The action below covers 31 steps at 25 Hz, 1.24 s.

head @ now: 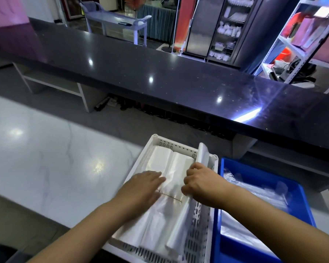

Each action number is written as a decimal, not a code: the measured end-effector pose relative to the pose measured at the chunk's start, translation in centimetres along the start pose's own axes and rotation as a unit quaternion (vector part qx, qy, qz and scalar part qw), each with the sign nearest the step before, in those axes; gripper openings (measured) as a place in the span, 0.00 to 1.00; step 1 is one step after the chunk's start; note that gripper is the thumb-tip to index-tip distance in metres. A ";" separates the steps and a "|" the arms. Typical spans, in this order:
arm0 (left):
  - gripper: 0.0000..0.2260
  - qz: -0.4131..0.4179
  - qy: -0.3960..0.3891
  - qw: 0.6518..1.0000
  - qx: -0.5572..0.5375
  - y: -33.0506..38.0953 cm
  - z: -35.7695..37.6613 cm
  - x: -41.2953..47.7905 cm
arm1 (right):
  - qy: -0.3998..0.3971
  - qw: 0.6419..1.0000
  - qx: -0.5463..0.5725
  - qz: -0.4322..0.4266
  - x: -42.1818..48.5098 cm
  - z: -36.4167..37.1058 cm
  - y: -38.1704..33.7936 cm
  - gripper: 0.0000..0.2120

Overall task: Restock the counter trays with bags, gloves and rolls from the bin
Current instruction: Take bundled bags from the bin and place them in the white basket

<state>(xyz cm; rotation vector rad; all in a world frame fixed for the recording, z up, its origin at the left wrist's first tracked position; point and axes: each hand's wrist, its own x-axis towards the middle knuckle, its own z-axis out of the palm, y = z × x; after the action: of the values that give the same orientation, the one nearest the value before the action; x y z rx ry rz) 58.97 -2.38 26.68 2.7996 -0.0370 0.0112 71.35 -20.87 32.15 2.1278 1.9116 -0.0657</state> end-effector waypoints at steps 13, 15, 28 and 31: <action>0.11 -0.191 0.175 0.961 -0.094 -0.9 -2.4 -4.7 | 0.093 0.995 0.032 -0.014 7.8 1.2 -1.8 0.21; 0.13 -0.108 0.169 0.978 -0.054 0.3 -1.5 -4.1 | 0.117 0.988 0.063 0.076 6.0 1.9 -1.1 0.29; 0.38 -0.006 -0.074 0.996 0.043 3.2 4.3 -1.7 | 0.149 0.940 0.190 0.242 -1.7 5.7 0.5 0.15; 0.39 -0.067 -0.044 0.996 0.045 3.3 3.7 -2.7 | 0.181 0.940 0.206 0.204 0.7 5.4 0.8 0.16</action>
<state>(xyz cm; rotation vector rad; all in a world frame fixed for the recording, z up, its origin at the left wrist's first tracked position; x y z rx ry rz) 56.17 -6.66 24.30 2.8843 0.1347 -0.1455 72.99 -21.49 26.96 2.9614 1.6954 0.0145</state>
